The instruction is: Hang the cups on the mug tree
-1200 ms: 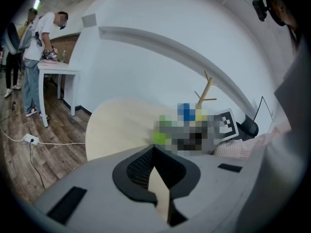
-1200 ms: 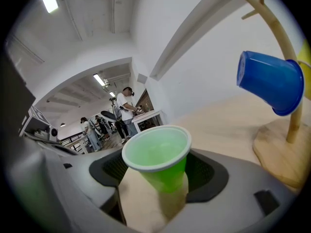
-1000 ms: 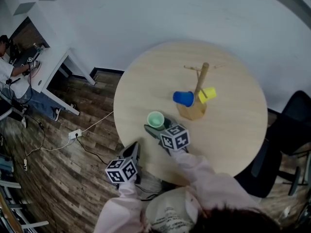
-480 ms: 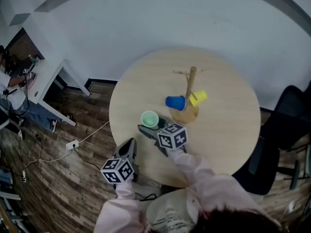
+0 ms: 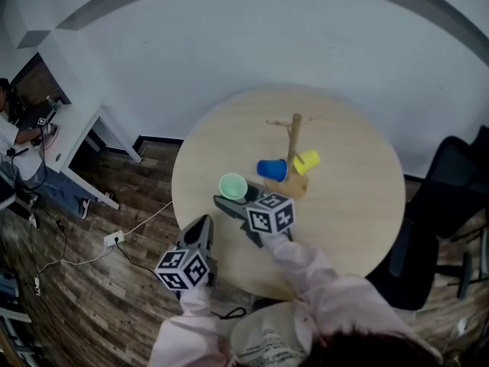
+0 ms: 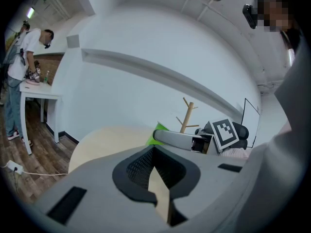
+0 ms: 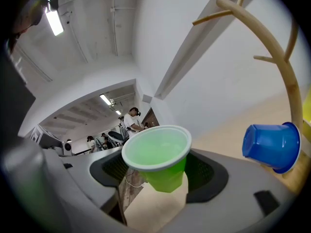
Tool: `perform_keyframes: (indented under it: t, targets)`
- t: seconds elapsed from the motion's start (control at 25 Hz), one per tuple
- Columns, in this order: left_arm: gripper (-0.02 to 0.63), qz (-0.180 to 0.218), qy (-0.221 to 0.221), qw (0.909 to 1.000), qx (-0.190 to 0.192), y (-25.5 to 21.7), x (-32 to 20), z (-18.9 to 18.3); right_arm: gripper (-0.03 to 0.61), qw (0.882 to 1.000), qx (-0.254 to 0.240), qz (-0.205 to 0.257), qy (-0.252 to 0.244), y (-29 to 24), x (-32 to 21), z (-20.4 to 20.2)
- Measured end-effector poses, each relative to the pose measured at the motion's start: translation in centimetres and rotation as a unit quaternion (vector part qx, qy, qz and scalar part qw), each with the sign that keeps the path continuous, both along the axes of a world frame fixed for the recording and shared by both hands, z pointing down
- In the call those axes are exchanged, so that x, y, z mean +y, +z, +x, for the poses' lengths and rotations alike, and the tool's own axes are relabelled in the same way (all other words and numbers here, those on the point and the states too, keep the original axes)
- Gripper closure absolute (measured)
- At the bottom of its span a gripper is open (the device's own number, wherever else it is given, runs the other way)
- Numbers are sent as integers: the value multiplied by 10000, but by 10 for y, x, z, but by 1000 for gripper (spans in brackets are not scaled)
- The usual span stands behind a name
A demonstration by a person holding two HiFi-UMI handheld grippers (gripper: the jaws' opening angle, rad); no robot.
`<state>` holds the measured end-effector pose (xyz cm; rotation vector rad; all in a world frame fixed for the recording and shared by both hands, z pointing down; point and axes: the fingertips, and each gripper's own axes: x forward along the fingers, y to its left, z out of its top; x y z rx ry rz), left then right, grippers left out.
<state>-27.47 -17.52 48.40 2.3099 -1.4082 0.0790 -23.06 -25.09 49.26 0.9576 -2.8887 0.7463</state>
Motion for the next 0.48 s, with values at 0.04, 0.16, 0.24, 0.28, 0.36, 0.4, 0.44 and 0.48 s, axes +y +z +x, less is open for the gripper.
perform_keyframes:
  t: [0.04,0.16,0.24,0.28,0.36,0.4,0.44,0.48]
  targets:
    - [609,35,7,10000,-9,-3,-1,0,238,10000,-41,13,-3,-4,-1,0]
    - [609,147,15,9999,-25,-13,-2,1,239,9999,-136,51,-18,-13,-2,0]
    - [609,218,7,9998,-28,-20,-3,1,239,9998,-190,70,-18,-19,-2,0]
    - [609,254,1,9997,-27,-23,-4,1,239,9997,-236,76,-16,-22,-3,0]
    - [609,327,-5,9995,-20,-29,-6,2,239,9993,-375,90,1,-31,-5,2]
    - [609,360,-4,9994,-20,-32,-6,2,244,9989,-458,95,14,-36,-7,2]
    - [609,390,-1,9992,-23,-35,-7,3,244,9985,-541,98,26,-41,-9,4]
    - [609,418,5,9991,-25,-38,-8,4,244,9980,-616,105,36,-46,-10,5]
